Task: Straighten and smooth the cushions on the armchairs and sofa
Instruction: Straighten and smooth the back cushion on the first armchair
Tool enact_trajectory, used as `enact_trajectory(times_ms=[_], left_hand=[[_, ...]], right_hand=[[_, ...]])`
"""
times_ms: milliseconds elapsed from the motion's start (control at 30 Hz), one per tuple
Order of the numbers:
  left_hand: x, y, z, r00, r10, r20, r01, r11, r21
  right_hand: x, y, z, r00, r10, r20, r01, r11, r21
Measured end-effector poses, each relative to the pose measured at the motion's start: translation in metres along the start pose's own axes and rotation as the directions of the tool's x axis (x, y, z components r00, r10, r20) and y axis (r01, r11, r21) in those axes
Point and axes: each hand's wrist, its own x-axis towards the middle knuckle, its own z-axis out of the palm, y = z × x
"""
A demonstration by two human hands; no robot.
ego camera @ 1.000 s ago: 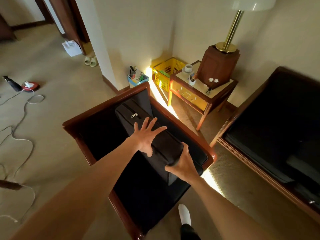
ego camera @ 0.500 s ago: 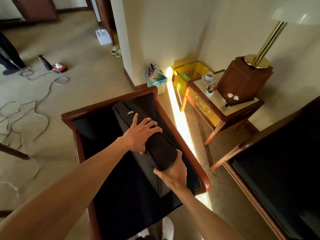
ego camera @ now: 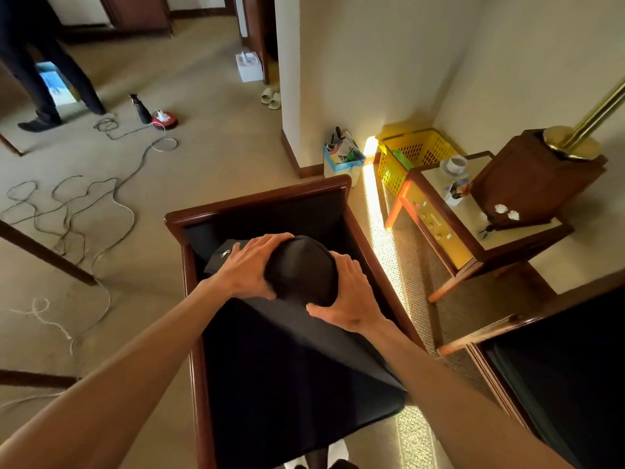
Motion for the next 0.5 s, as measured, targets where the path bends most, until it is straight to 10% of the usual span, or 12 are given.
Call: enact_trajectory(times_ms=[500], left_hand=[[0.04, 0.02, -0.013, 0.994, 0.083, -0.07, -0.089, 0.992, -0.091]], right_hand=[[-0.033, 0.1, 0.009, 0.925, 0.36, 0.121, -0.357, 0.933, -0.052]])
